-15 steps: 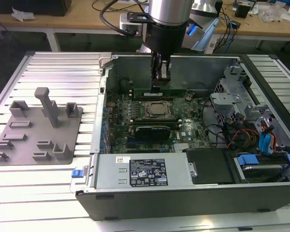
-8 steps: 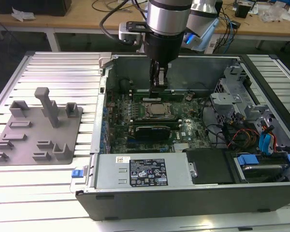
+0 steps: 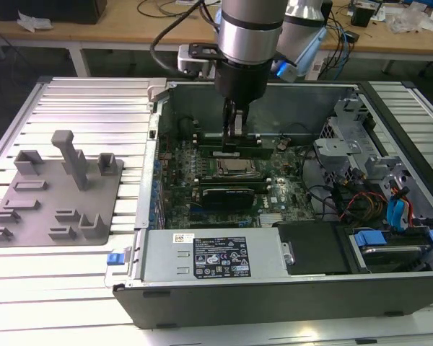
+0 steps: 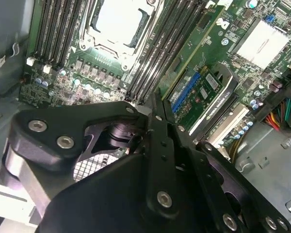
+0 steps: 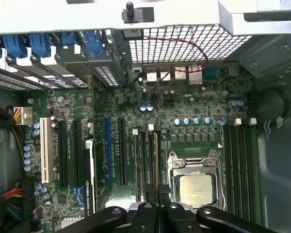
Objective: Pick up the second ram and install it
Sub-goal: 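Pick up the second ram and move it above second insertion slot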
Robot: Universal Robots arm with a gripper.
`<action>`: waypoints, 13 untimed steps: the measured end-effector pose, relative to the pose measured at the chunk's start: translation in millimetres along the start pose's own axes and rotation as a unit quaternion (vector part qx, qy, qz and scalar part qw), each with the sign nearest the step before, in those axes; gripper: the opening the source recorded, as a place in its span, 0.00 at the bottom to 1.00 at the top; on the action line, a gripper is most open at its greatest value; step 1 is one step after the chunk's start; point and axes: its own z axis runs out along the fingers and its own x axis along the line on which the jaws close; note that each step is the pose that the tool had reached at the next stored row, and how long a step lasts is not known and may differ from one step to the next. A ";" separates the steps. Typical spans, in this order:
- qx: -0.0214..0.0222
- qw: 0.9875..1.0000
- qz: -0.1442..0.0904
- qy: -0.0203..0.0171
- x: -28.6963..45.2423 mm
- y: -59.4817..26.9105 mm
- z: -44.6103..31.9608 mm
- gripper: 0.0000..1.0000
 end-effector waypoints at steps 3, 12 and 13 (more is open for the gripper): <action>0.000 1.000 0.000 0.000 0.0 -0.2 4.8 0.09; 0.011 1.000 0.000 0.000 -0.7 -0.8 21.1 0.09; 0.011 1.000 0.000 0.000 -0.7 -0.8 22.6 0.09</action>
